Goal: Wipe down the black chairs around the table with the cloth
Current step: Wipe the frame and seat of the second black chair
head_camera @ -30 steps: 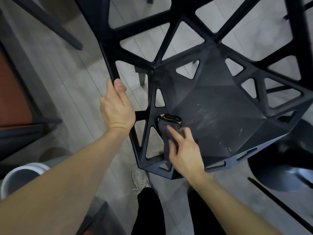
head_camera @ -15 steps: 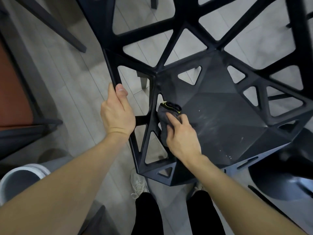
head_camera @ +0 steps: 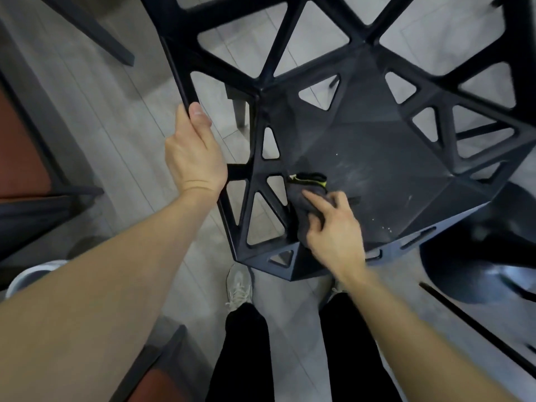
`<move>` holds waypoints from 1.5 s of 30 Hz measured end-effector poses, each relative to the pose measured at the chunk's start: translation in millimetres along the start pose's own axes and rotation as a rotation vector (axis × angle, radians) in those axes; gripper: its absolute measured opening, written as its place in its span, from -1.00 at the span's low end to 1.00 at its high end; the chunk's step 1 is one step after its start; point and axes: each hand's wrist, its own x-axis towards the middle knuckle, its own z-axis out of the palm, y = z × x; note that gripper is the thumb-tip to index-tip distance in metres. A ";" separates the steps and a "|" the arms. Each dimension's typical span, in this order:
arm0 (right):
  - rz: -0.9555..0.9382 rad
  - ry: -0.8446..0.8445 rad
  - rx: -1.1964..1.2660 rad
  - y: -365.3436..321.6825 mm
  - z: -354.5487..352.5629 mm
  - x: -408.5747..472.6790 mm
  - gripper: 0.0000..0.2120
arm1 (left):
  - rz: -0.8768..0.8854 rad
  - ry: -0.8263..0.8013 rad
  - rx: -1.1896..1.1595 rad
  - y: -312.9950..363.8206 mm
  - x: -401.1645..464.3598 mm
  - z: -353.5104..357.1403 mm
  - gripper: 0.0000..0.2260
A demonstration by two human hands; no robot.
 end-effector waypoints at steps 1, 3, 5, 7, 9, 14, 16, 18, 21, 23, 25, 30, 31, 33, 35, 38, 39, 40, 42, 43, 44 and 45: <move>0.076 0.023 0.058 -9.0 11.6 -24.0 -0.52 | 0.003 0.004 -0.004 -0.7 0.1 0.3 -0.56; 0.090 0.006 0.213 -39.4 35.7 -68.0 -0.53 | 0.009 0.005 -0.019 1.0 -0.9 -0.1 -0.56; -0.055 -0.070 0.272 -50.4 47.4 -94.8 -0.53 | 0.009 -0.008 -0.021 3.0 -2.2 -1.0 -0.55; -0.167 -0.118 0.210 -31.3 36.7 -90.3 -0.50 | -0.022 -0.049 -0.020 3.9 -1.5 -4.2 -0.51; -0.131 -0.046 0.116 -1.6 23.3 -77.6 -0.47 | -0.086 -0.157 -0.042 9.5 -0.8 -12.1 -0.47; 0.249 0.276 0.233 -45.0 63.7 -96.2 -0.52 | -0.051 -0.592 0.094 -14.8 -38.9 -51.0 -0.57; 0.135 0.224 0.334 -85.9 82.2 -114.1 -0.51 | -0.058 -0.700 0.105 -41.1 -65.0 -61.7 -0.52; -0.015 0.082 0.372 -85.8 80.4 -121.5 -0.50 | -0.079 -0.771 0.104 -60.1 -85.8 -68.7 -0.57; -0.107 0.048 0.185 -23.5 55.3 -115.1 -0.51 | -0.096 -0.804 0.113 -69.6 -108.8 -73.1 -0.66; 0.061 0.162 0.126 13.1 43.4 -115.4 -0.54 | -0.093 -0.791 0.131 -70.0 -117.7 -73.0 -0.66; 0.223 0.247 0.161 5.7 50.0 -119.8 -0.56 | -0.140 -0.797 0.101 -75.5 -118.9 -70.3 -0.61; 0.040 0.125 0.371 -83.9 84.3 -116.1 -0.57 | -0.199 -0.809 0.091 -82.5 -106.1 -70.7 -0.61; -0.008 0.076 0.369 -84.6 80.8 -110.9 -0.57 | -0.190 -0.817 0.107 -82.6 -103.6 -71.0 -0.64; -0.108 -0.016 0.302 -64.8 67.8 -105.8 -0.56 | -0.170 -0.818 0.129 -80.9 -104.0 -70.2 -0.64; -0.167 -0.025 0.166 -27.4 51.1 -104.0 -0.54 | -0.174 -0.791 0.143 -77.0 -111.9 -67.4 -0.64; -0.113 0.037 -0.036 33.6 20.0 -99.3 -0.53 | -0.287 -0.744 0.059 -73.2 -141.9 -55.6 -0.77; -0.083 0.064 -0.090 45.7 11.8 -99.3 -0.52 | -0.384 -0.734 -0.021 -70.3 -153.3 -49.8 -0.82; -0.032 0.092 -0.124 51.3 7.1 -99.2 -0.52 | -0.515 -0.717 -0.136 -66.9 -164.0 -42.8 -0.86; 0.065 0.137 -0.129 40.8 9.5 -99.8 -0.49 | -0.734 -0.615 -0.316 -61.4 -181.3 -34.7 -0.87; 0.071 0.117 -0.104 28.4 15.2 -101.7 -0.47 | -0.765 -0.554 -0.342 -60.4 -184.3 -32.8 -0.84; 0.034 0.048 -0.061 14.7 20.6 -104.3 -0.46 | -0.769 -0.510 -0.347 -60.4 -184.2 -32.5 -0.81; -0.025 -0.047 -0.004 3.5 25.0 -107.0 -0.46 | -0.777 -0.472 -0.359 -60.3 -182.2 -33.6 -0.78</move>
